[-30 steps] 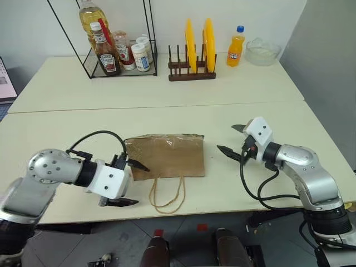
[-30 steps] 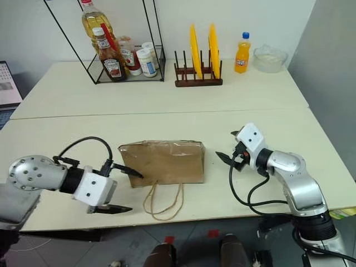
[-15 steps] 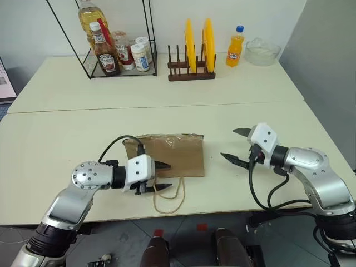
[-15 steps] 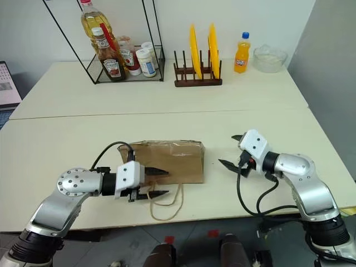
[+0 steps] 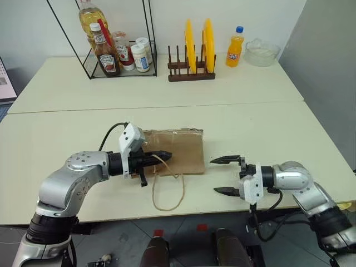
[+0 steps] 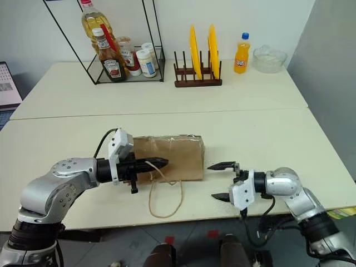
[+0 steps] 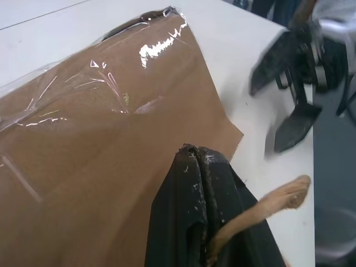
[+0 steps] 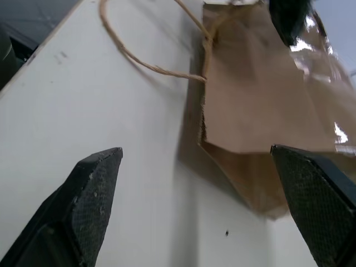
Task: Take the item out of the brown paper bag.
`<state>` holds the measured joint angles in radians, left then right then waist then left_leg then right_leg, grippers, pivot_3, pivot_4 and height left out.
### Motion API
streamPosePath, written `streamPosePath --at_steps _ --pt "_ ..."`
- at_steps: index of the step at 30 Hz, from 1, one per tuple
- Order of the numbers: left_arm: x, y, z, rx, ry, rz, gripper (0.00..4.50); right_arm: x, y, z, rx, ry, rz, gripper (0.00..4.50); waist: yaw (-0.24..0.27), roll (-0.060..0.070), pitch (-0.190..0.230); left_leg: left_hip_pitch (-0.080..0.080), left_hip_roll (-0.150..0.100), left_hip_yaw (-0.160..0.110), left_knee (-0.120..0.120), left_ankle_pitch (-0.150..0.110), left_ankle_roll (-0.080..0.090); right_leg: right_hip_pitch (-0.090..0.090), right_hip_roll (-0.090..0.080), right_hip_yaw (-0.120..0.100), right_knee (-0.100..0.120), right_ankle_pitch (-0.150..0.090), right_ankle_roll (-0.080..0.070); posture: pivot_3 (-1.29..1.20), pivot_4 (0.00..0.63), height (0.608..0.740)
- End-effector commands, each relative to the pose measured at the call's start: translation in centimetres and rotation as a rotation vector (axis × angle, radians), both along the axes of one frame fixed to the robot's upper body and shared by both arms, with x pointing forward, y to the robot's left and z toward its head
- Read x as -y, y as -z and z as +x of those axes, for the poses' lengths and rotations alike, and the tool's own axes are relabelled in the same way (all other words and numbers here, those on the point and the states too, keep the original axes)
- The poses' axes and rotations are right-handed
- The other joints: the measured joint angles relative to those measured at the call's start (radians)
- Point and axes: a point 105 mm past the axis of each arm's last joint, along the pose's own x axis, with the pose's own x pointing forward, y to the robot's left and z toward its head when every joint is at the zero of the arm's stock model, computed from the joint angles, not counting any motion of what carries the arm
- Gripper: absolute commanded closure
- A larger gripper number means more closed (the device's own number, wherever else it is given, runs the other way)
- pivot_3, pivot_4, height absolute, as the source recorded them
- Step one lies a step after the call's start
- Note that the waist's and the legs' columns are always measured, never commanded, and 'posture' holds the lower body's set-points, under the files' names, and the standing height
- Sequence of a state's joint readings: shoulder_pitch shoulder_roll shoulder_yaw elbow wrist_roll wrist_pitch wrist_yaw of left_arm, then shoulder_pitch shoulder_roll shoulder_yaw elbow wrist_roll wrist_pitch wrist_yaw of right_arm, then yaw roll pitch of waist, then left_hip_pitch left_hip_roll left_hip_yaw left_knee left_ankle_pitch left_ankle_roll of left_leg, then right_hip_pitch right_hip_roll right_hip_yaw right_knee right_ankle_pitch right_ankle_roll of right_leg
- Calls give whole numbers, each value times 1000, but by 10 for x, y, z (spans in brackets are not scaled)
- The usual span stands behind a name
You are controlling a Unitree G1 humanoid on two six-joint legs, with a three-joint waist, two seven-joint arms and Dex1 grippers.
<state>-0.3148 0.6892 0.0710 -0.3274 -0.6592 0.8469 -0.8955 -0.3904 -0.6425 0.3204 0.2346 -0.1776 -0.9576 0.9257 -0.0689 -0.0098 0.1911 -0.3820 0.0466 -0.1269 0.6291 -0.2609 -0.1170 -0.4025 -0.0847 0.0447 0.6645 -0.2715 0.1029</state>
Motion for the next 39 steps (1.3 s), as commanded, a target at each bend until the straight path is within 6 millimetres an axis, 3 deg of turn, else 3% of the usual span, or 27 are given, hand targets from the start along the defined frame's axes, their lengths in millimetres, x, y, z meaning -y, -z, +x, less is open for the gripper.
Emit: streamPosePath --at_steps 1,11,18,21,32,39 --pt "4 -20 -3 17 -12 -66 4463 -11 3 -7 130 -135 24 0 -3 0 0 0 0 0 0 1 -2 0 0 0 0 0 0 0 150 740" --pt "3 -21 -7 -19 -28 -88 4463 -43 26 5 271 -211 18 0 -18 -3 -2 2 0 -1 0 2 -4 1 0 0 1 0 0 0 150 740" --pt "2 -23 -7 -20 -12 -78 4463 -80 24 9 385 -238 95 0 -22 -6 -4 7 0 -2 -1 2 -4 4 1 1 2 1 -1 0 150 740" --pt "2 -26 -5 -17 -7 -77 4500 -90 35 -1 387 -278 110 560 -20 -7 -5 16 0 -2 -3 2 -3 15 1 0 -2 0 -2 0 150 740" --pt "1 -25 -8 -23 1 -73 4500 -93 26 4 399 -239 193 4449 -20 -8 -5 18 0 -2 -5 0 0 16 1 0 -1 -1 -3 0 150 740" --pt "1 -26 -7 -21 7 -69 4500 -90 21 8 398 -207 216 4449 -19 -8 -5 18 0 -3 -5 0 0 17 1 0 -1 -1 -3 0 150 740"
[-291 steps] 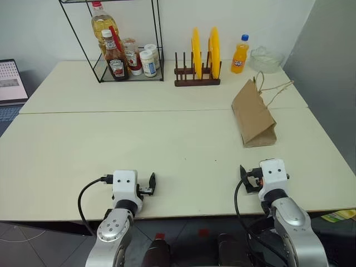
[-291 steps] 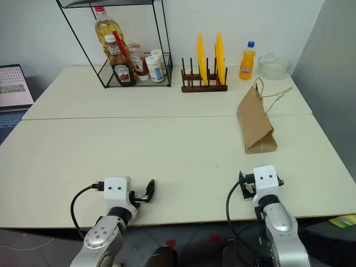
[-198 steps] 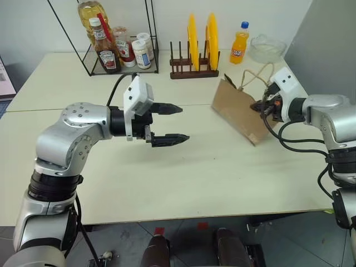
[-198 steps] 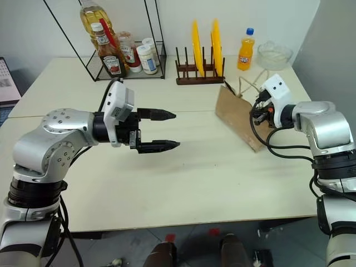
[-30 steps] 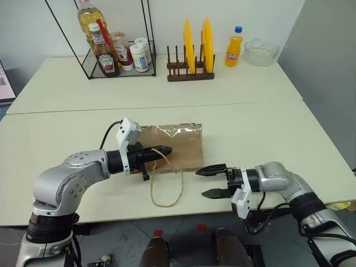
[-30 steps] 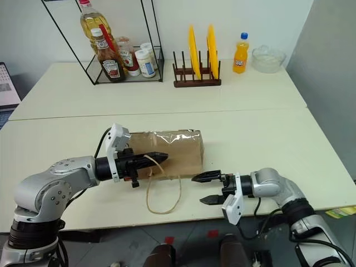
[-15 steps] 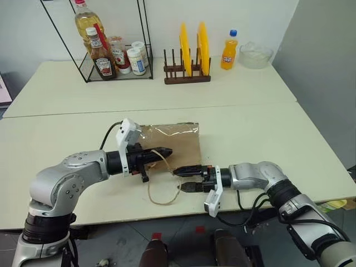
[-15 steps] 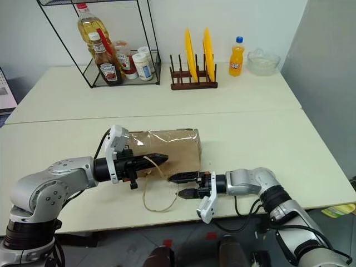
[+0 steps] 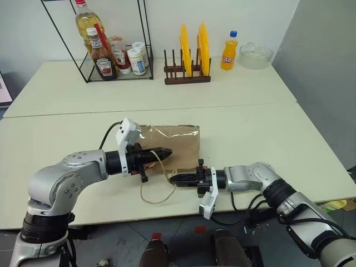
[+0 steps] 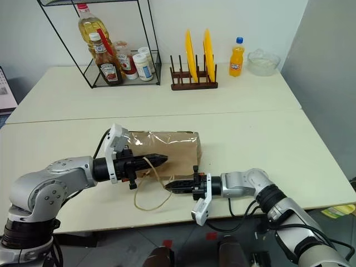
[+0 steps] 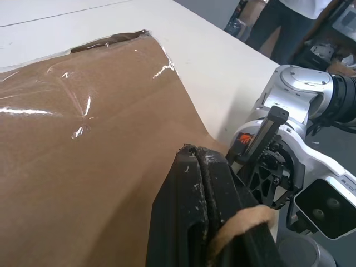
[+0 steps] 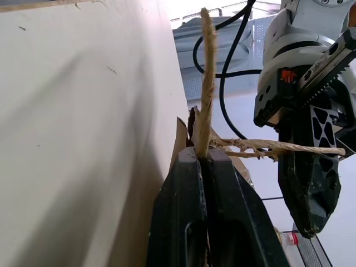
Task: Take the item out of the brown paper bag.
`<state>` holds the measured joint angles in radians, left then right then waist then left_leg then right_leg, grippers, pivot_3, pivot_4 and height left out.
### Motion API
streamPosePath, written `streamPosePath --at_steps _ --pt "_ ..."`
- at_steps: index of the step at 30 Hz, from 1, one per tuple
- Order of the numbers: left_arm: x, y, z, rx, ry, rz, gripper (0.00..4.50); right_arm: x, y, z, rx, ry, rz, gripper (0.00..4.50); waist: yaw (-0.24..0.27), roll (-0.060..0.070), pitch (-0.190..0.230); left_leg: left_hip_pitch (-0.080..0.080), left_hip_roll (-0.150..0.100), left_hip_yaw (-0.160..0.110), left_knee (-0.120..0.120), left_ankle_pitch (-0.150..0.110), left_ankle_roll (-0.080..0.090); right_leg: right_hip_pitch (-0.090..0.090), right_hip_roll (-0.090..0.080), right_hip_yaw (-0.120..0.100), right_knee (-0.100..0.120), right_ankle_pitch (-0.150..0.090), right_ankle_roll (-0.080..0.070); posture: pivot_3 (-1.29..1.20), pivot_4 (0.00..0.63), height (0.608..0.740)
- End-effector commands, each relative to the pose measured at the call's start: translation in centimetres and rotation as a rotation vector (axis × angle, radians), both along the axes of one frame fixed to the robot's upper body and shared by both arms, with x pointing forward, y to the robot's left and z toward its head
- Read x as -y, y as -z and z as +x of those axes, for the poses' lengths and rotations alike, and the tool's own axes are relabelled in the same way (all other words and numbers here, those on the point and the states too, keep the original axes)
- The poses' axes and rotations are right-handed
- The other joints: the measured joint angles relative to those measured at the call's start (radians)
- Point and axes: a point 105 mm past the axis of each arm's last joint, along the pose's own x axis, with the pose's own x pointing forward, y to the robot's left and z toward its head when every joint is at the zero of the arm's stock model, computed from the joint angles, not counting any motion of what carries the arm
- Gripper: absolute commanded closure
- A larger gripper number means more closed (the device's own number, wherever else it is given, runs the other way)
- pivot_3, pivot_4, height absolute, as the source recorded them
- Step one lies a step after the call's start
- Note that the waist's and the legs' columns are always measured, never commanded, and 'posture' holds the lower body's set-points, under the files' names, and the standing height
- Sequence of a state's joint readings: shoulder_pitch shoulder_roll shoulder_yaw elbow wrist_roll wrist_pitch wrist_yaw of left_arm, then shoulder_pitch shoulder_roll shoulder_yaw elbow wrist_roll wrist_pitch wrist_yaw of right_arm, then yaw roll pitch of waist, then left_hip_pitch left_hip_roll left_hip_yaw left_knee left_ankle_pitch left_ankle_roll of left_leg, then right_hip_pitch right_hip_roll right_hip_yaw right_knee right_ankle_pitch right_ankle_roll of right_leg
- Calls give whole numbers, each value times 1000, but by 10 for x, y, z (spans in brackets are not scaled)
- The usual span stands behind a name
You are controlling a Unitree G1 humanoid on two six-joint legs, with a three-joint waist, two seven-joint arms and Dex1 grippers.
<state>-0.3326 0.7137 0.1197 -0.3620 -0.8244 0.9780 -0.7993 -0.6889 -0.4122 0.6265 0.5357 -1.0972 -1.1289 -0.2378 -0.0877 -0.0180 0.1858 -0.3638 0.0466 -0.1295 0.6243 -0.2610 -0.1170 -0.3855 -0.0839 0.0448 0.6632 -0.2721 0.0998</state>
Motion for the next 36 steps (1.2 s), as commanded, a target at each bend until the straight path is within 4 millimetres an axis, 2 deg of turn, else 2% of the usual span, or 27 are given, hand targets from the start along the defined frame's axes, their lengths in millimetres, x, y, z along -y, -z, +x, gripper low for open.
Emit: streamPosePath --at_steps 1,5,9,18,35,36 --pt "1 -14 -2 56 27 -12 4500 5 7 4 -14 36 -24 4449 0 0 0 0 0 0 0 0 0 0 0 0 0 0 0 0 150 740" --pt "0 -14 -2 55 27 -9 4500 8 2 3 -33 35 8 4449 1 0 0 0 0 0 0 0 0 0 0 0 0 0 0 0 150 740" --pt "0 -14 -2 55 32 -6 4500 13 0 2 -43 27 22 3601 3 0 0 -1 0 0 0 0 0 0 0 0 -1 0 0 0 150 740" --pt "-1 -14 -2 55 33 -3 4500 17 3 -2 -51 4 7 3601 4 0 0 -1 0 0 0 0 0 0 0 0 -1 0 0 0 150 740" --pt "0 -14 -3 56 30 -2 4500 -9 3 0 -23 -8 10 3601 3 0 0 -1 0 0 -1 0 0 -1 0 0 -1 0 0 0 150 740" --pt "0 -14 -3 56 29 -1 4500 -9 3 1 -31 -10 9 3966 3 0 0 -1 0 0 -1 0 0 -1 0 0 -1 0 0 0 150 740"
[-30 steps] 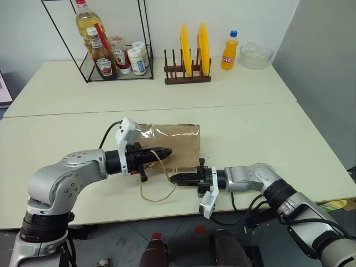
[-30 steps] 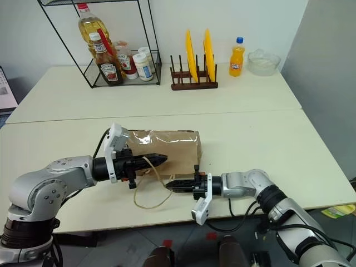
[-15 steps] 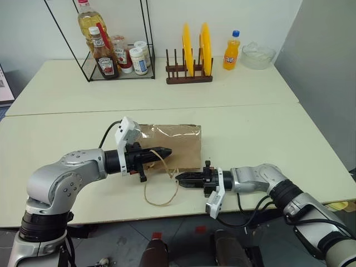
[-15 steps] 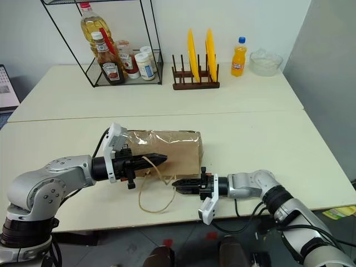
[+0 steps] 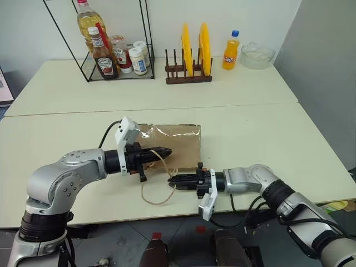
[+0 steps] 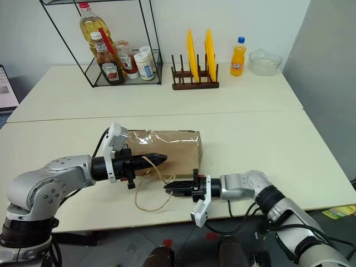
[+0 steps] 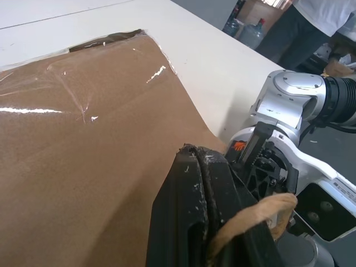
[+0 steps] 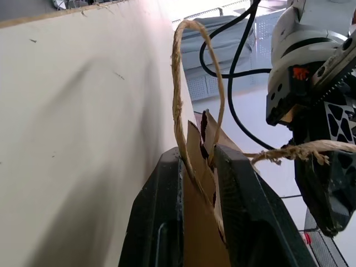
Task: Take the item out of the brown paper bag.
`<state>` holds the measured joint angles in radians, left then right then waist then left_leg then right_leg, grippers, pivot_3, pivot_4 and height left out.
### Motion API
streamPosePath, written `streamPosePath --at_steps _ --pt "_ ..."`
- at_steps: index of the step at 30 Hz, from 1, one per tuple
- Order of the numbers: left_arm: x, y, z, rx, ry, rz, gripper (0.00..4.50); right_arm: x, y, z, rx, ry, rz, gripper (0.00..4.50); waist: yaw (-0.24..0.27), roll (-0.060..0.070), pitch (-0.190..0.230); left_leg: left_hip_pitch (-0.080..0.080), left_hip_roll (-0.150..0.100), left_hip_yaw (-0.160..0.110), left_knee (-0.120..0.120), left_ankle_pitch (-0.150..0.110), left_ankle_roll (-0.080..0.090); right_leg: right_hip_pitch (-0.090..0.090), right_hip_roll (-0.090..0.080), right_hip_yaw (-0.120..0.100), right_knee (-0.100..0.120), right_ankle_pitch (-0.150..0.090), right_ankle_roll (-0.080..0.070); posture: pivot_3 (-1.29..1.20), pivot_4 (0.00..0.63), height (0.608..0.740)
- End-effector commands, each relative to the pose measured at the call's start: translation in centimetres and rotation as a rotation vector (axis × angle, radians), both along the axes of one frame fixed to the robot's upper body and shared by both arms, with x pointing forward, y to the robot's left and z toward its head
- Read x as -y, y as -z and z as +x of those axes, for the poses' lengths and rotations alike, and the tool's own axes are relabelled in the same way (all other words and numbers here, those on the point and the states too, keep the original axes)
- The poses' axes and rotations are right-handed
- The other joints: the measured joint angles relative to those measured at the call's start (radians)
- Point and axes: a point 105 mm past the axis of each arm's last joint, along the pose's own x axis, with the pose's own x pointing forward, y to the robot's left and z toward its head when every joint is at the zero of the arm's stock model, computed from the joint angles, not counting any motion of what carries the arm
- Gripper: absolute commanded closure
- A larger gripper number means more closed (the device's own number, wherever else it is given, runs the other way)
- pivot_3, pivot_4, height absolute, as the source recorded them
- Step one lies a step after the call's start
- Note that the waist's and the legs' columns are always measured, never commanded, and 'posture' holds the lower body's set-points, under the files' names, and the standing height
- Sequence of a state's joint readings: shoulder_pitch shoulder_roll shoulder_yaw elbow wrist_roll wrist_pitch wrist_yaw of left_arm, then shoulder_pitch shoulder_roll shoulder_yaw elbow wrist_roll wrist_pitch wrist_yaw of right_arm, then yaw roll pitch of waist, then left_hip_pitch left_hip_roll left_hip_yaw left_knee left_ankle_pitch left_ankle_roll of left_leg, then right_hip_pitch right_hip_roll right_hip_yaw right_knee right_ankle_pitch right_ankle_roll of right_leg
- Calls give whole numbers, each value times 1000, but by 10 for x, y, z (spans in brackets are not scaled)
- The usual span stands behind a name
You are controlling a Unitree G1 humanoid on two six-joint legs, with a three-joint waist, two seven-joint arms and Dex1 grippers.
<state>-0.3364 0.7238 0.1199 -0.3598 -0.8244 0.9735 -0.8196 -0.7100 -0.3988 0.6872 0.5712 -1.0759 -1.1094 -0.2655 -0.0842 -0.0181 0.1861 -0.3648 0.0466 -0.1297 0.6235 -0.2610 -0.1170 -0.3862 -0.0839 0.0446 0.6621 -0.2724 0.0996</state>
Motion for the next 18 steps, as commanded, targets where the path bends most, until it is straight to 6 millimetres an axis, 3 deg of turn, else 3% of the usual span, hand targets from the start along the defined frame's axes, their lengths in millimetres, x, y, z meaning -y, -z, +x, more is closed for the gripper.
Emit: streamPosePath --at_steps 1,2,9,18 --pt "0 -12 -2 51 12 -3 4500 -3 -2 2 -7 -2 4 4135 0 0 0 0 0 0 0 0 0 0 0 0 0 0 0 0 150 740" --pt "0 -12 -2 51 11 -3 4500 -2 -1 2 -10 -3 3 4455 -1 0 0 0 0 0 0 0 0 0 0 0 0 0 0 0 150 740" --pt "-3 -19 2 71 -7 -9 4500 5 4 1 -40 -6 -29 4455 0 0 0 0 0 0 0 0 0 0 0 0 0 0 0 0 150 740" --pt "3 -75 31 173 -38 -101 4500 3 26 -7 -52 -31 -153 4455 1 -1 0 0 0 -1 0 0 0 1 0 -1 -1 0 0 0 150 740"
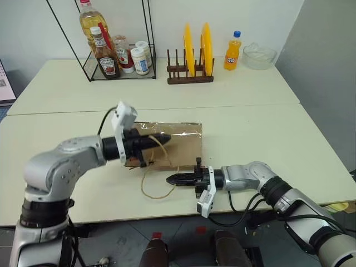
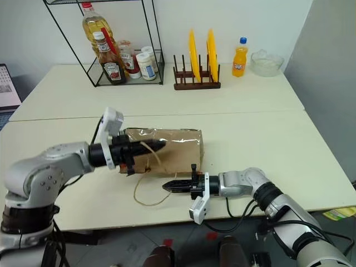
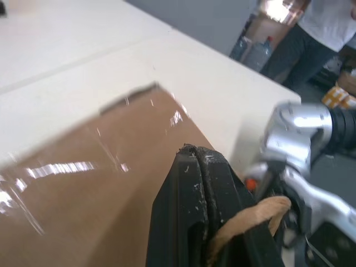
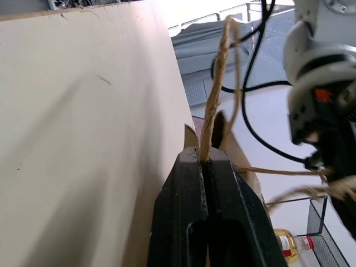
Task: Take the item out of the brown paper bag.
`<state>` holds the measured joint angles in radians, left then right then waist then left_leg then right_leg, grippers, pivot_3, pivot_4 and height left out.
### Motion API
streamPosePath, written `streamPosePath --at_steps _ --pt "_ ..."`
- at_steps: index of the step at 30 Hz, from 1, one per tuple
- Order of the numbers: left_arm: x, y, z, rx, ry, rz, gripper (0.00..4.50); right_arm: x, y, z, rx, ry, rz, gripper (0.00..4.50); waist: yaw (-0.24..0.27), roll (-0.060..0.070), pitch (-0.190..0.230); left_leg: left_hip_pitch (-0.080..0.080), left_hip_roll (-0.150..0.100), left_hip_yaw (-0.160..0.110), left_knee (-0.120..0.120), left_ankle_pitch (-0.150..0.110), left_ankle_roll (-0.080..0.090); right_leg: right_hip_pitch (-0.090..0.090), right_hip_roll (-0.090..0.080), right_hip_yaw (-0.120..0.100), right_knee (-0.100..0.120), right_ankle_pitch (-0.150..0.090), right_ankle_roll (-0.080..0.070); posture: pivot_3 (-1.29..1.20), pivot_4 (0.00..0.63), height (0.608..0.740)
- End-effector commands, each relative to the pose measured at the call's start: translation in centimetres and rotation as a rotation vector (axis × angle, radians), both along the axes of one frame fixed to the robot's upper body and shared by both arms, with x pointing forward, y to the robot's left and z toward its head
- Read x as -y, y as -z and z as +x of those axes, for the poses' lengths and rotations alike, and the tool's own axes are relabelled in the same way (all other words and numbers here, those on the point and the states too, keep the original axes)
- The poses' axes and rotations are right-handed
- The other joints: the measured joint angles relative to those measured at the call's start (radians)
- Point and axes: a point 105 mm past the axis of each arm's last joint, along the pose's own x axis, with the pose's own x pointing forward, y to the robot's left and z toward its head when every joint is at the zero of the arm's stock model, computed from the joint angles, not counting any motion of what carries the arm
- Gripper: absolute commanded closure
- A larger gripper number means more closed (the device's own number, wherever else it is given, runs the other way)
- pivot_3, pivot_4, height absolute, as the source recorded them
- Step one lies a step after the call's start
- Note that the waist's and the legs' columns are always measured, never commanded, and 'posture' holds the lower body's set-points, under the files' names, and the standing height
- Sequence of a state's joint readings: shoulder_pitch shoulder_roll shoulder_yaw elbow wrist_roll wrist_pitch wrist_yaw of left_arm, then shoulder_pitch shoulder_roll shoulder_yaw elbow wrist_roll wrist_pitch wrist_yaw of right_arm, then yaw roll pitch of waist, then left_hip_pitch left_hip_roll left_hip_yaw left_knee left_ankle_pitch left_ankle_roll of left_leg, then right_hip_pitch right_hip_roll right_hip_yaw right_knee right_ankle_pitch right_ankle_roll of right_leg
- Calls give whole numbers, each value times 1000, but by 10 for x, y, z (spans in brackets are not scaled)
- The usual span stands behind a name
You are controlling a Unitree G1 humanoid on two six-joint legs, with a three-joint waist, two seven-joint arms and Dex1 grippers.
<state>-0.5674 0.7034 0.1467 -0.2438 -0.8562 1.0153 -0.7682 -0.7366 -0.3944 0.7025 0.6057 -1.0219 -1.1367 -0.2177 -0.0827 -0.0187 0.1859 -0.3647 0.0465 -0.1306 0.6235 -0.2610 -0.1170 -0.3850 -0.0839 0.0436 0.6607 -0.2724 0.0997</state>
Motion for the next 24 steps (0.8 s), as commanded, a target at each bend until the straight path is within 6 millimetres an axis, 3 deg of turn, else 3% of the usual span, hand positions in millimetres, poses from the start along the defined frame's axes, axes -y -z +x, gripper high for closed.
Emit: streamPosePath --at_steps 1,10,19,22,24 --pt "3 -28 3 88 5 -26 4500 4 28 -7 -19 -15 -138 4455 -1 0 0 0 0 0 0 0 0 0 0 0 0 0 0 0 150 740" --pt "12 -52 17 153 -3 -37 4500 5 30 -4 -19 6 -157 4455 -1 0 0 0 0 0 0 0 0 0 0 0 -1 0 0 0 150 740" --pt "9 -56 21 168 -16 -45 4500 15 26 10 -63 99 -123 4455 -2 0 0 0 0 0 0 0 0 0 0 0 0 0 0 0 150 740" --pt "9 -54 17 164 -4 -42 4500 28 14 16 -119 150 -78 3856 0 0 0 0 0 0 0 0 0 0 0 0 -1 0 0 0 150 740" --pt "9 -52 16 159 0 -42 4500 37 6 17 -139 178 -60 3190 5 -1 1 -1 0 0 0 0 0 1 0 0 -2 0 0 0 150 740"
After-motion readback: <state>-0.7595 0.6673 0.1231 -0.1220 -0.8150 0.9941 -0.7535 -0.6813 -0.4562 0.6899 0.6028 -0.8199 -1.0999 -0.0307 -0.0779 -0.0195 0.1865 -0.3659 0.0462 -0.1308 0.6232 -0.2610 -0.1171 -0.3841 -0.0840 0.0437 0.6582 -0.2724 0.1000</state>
